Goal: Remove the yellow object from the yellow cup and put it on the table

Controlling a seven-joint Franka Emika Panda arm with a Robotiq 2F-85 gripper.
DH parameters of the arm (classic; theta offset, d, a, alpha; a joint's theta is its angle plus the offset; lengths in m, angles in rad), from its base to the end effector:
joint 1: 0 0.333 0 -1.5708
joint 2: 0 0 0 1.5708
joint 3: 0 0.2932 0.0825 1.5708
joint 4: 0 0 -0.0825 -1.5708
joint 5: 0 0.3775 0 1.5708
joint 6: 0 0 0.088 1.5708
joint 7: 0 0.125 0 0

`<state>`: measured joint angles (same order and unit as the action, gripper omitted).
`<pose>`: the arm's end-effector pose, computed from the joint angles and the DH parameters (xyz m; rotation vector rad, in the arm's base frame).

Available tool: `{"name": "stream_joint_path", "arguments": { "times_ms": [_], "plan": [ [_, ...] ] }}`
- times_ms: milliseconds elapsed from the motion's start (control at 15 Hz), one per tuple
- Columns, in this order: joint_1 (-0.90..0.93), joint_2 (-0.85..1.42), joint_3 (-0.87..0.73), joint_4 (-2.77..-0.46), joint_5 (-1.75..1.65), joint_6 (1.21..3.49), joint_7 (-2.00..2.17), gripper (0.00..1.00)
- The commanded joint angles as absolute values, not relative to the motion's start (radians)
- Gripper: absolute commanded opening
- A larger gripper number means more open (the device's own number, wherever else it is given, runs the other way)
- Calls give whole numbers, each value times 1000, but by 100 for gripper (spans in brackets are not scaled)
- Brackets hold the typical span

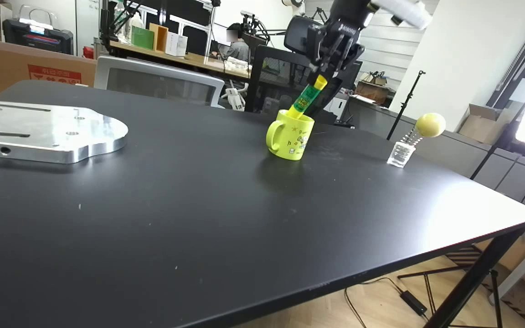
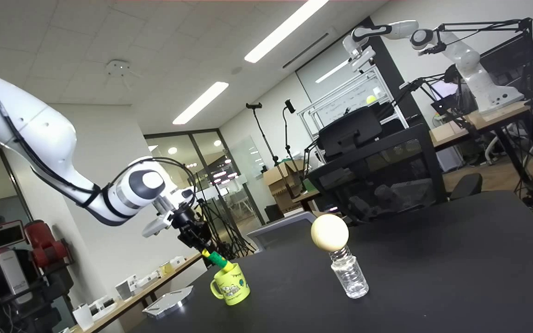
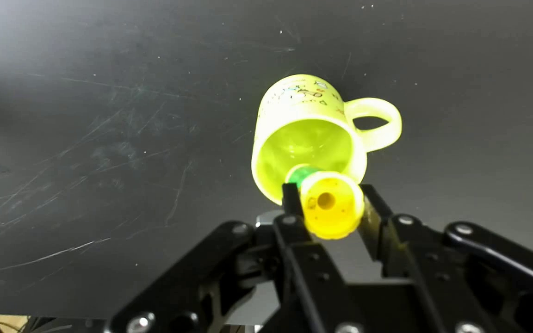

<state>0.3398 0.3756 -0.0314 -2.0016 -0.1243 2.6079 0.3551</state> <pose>0.5895 0.1899 0.2586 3.1099 0.0880 0.3840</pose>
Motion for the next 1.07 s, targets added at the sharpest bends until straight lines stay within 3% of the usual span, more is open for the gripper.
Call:
{"name": "stream_joint_path", "arguments": {
  "times_ms": [0, 533, 1000],
  "plan": [
    [307, 193, -7, -2070, -127, 2452, 379, 9],
    [101, -110, -34, -2362, -216, 2325, 394, 9],
    [-71, -70, -96, -2534, -96, 2383, 215, 9]
  ]
}}
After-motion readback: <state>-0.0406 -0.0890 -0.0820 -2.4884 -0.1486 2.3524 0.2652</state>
